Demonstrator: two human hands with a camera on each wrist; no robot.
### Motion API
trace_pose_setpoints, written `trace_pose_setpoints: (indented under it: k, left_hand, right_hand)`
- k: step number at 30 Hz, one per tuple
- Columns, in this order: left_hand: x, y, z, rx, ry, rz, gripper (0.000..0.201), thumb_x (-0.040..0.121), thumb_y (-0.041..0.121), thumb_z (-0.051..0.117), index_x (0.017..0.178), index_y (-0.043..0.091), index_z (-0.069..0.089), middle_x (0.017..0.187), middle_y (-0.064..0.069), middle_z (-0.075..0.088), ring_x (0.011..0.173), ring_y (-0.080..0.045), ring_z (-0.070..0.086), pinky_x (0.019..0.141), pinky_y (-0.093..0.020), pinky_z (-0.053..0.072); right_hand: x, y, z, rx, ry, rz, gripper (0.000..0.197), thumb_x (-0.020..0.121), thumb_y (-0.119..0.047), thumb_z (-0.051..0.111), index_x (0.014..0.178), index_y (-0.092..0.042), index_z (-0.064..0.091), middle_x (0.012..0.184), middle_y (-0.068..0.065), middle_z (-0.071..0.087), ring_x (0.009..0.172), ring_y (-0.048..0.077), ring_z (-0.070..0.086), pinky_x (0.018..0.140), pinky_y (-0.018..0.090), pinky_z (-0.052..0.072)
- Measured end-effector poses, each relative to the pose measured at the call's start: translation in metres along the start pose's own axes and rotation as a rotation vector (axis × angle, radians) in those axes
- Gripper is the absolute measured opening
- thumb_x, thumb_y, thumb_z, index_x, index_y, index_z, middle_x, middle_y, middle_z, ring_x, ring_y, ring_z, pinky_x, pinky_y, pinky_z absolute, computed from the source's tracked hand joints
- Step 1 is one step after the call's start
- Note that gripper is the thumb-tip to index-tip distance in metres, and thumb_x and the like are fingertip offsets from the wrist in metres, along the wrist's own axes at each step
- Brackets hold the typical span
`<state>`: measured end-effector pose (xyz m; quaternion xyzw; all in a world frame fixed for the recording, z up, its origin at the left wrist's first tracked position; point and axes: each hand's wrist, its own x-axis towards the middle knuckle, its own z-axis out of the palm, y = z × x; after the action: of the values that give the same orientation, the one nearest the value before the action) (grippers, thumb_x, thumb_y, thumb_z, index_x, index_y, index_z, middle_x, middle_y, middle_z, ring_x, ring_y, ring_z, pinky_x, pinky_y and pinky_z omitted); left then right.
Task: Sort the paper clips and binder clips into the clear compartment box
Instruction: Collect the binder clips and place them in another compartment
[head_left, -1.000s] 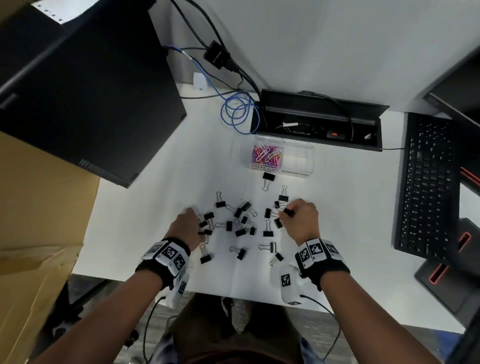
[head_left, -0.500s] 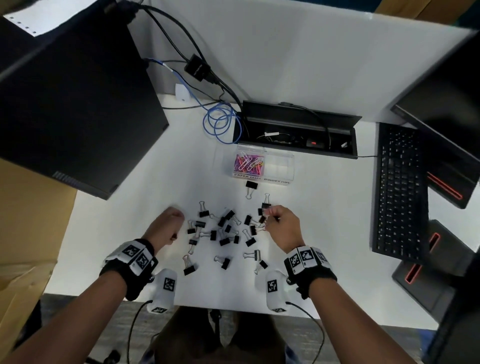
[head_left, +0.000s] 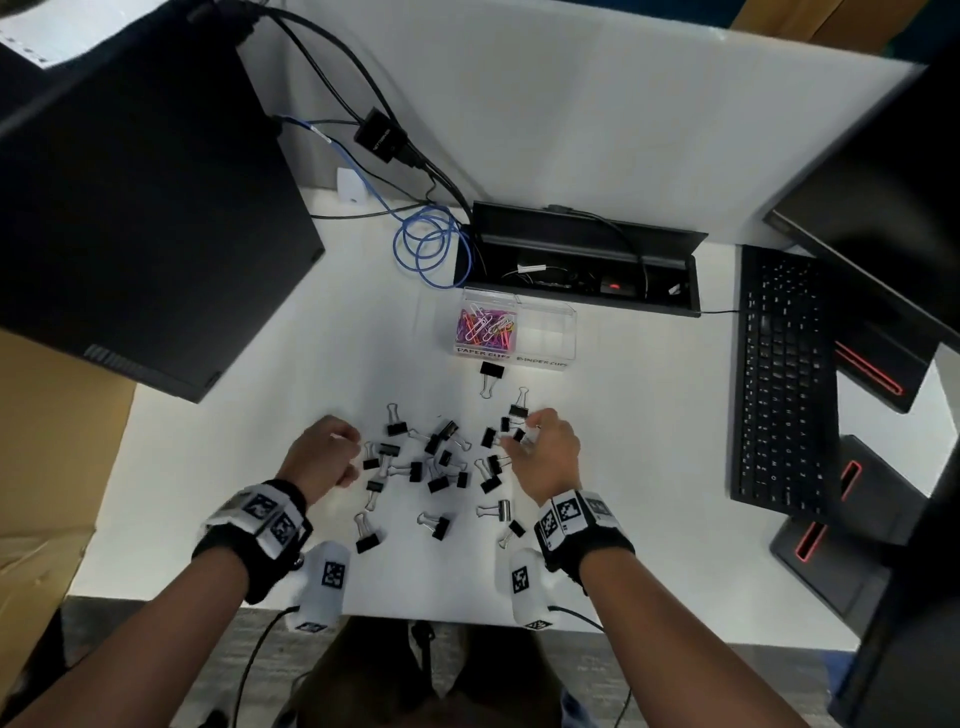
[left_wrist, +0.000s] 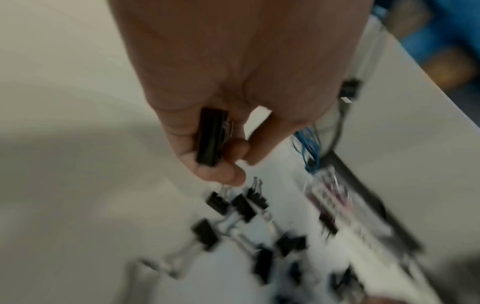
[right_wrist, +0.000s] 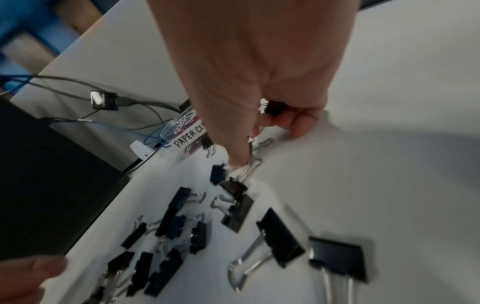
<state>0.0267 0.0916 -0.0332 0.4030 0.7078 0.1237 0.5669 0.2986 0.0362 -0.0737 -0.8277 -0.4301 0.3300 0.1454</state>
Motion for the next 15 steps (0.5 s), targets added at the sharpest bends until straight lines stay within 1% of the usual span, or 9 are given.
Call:
trace_pose_setpoints:
  k: [1, 2, 4, 5, 7, 9, 11, 13, 15]
  left_hand:
    - [0.002, -0.004, 0.001, 0.273, 0.038, 0.113, 0.003, 0.090, 0.015, 0.054, 0.092, 0.015, 0.055, 0.073, -0.009, 0.058, 0.061, -0.020, 0.056, 0.057, -0.026, 0.041]
    - [0.004, -0.010, 0.002, 0.471, 0.047, 0.214, 0.012, 0.089, 0.021, 0.058, 0.100, 0.019, 0.054, 0.080, -0.006, 0.058, 0.068, -0.019, 0.055, 0.061, -0.026, 0.040]
    - [0.006, -0.020, 0.004, 0.638, 0.007, 0.341, 0.031, 0.084, 0.029, 0.067, 0.108, 0.024, 0.048, 0.092, -0.002, 0.051, 0.080, -0.019, 0.052, 0.071, -0.027, 0.040]
    - [0.007, -0.025, 0.007, 0.655, -0.007, 0.370, 0.035, 0.082, 0.029, 0.069, 0.109, 0.023, 0.048, 0.096, -0.001, 0.049, 0.083, -0.019, 0.051, 0.073, -0.028, 0.041]
    - [0.010, -0.032, 0.010, 0.645, 0.010, 0.417, 0.031, 0.081, 0.023, 0.071, 0.103, 0.019, 0.050, 0.096, -0.001, 0.047, 0.083, -0.019, 0.051, 0.073, -0.029, 0.042]
    - [0.012, -0.033, 0.014, 0.631, 0.039, 0.459, 0.019, 0.081, 0.015, 0.069, 0.088, 0.014, 0.052, 0.090, -0.001, 0.045, 0.075, -0.021, 0.051, 0.068, -0.027, 0.040]
    - [0.014, -0.033, 0.016, 0.646, 0.048, 0.487, 0.018, 0.084, 0.013, 0.067, 0.080, 0.014, 0.049, 0.086, -0.002, 0.044, 0.067, -0.019, 0.049, 0.065, -0.027, 0.039]
    - [0.014, -0.031, 0.017, 0.693, 0.057, 0.519, 0.016, 0.089, 0.019, 0.062, 0.084, 0.014, 0.047, 0.088, -0.003, 0.046, 0.069, -0.019, 0.051, 0.065, -0.029, 0.040]
    - [0.013, -0.030, 0.017, 0.748, 0.045, 0.571, 0.013, 0.093, 0.020, 0.056, 0.098, 0.012, 0.048, 0.096, -0.003, 0.049, 0.078, -0.023, 0.056, 0.068, -0.031, 0.044]
  right_hand:
    - [0.001, 0.001, 0.002, -0.008, 0.001, -0.034, 0.035, 0.087, -0.037, 0.066, 0.111, -0.015, 0.053, 0.107, 0.007, 0.057, 0.102, 0.027, 0.053, 0.085, 0.038, 0.044]
    - [0.001, 0.000, 0.003, -0.020, -0.008, -0.059, 0.030, 0.089, -0.033, 0.064, 0.110, -0.013, 0.054, 0.108, 0.008, 0.057, 0.103, 0.028, 0.054, 0.084, 0.036, 0.043]
    - [0.001, -0.004, 0.003, -0.023, -0.036, -0.082, 0.023, 0.092, -0.026, 0.060, 0.110, -0.012, 0.054, 0.112, 0.009, 0.054, 0.106, 0.028, 0.052, 0.085, 0.032, 0.041]
    - [0.001, -0.004, 0.003, -0.015, -0.047, -0.091, 0.021, 0.092, -0.023, 0.059, 0.109, -0.011, 0.054, 0.113, 0.009, 0.053, 0.107, 0.027, 0.051, 0.086, 0.030, 0.039]
    - [0.000, -0.004, 0.002, -0.006, -0.062, -0.125, 0.021, 0.093, -0.023, 0.060, 0.107, -0.010, 0.054, 0.112, 0.009, 0.053, 0.106, 0.026, 0.050, 0.087, 0.030, 0.039]
    - [-0.001, -0.001, 0.000, -0.002, -0.074, -0.158, 0.022, 0.093, -0.026, 0.062, 0.104, -0.009, 0.054, 0.109, 0.008, 0.053, 0.103, 0.026, 0.051, 0.085, 0.031, 0.041]
    - [0.000, 0.003, -0.001, -0.005, -0.086, -0.181, 0.022, 0.092, -0.028, 0.063, 0.100, -0.010, 0.054, 0.104, 0.007, 0.053, 0.099, 0.025, 0.051, 0.081, 0.029, 0.040]
    - [0.000, 0.007, -0.002, -0.013, -0.085, -0.210, 0.021, 0.091, -0.028, 0.065, 0.095, -0.012, 0.053, 0.100, 0.006, 0.055, 0.095, 0.025, 0.052, 0.078, 0.030, 0.042]
    - [0.002, 0.009, -0.005, -0.015, -0.080, -0.224, 0.022, 0.089, -0.028, 0.068, 0.092, -0.013, 0.052, 0.095, 0.006, 0.058, 0.089, 0.023, 0.055, 0.075, 0.032, 0.046]
